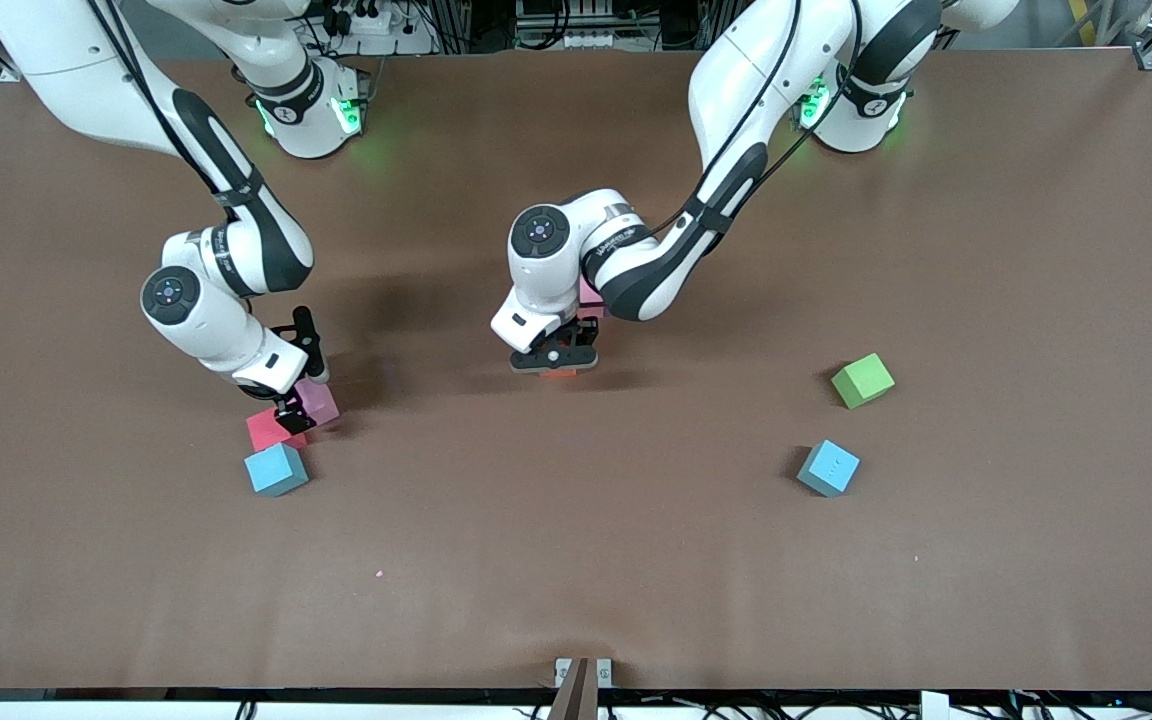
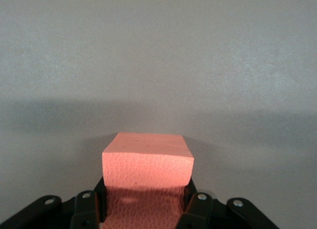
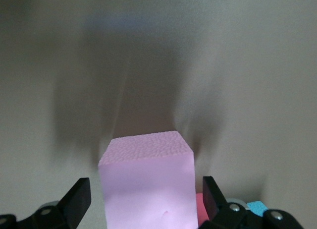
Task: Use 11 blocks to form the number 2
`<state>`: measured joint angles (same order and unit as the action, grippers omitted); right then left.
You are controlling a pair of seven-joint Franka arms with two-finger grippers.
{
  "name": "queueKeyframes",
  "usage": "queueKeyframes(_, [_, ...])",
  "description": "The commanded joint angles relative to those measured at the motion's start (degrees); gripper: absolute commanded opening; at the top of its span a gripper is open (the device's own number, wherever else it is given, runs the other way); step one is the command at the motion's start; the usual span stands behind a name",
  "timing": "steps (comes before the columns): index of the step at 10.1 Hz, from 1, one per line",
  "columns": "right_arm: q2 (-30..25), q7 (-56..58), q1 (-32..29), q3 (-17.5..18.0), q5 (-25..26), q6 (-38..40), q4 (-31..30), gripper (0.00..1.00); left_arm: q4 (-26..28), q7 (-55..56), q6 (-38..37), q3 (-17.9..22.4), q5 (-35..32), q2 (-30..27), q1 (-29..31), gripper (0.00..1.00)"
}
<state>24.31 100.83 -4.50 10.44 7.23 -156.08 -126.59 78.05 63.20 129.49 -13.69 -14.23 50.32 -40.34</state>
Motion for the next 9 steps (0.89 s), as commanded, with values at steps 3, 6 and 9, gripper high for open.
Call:
queueKeyframes(3, [0.39, 1.48, -0.25, 0.46, -0.29, -1.33, -0.32, 0.59, -0.79, -0.8, 0.94, -0.11, 3.07, 0.48, 0.18, 0.52])
queueKeyframes(6, [-0.4, 1.3, -0.25, 0.46, -0.37, -1.24, -0.23, 0.43, -0.79, -2.9, 1.03, 0.33, 2.81, 0.56, 0.18, 0.52])
queueKeyframes(9, [-2.59, 1.21, 0.36, 0.55, -1.5, -0.89, 0.47, 0.27, -0.79, -3.44, 4.52, 0.5, 2.55, 0.74, 0.18, 0.53])
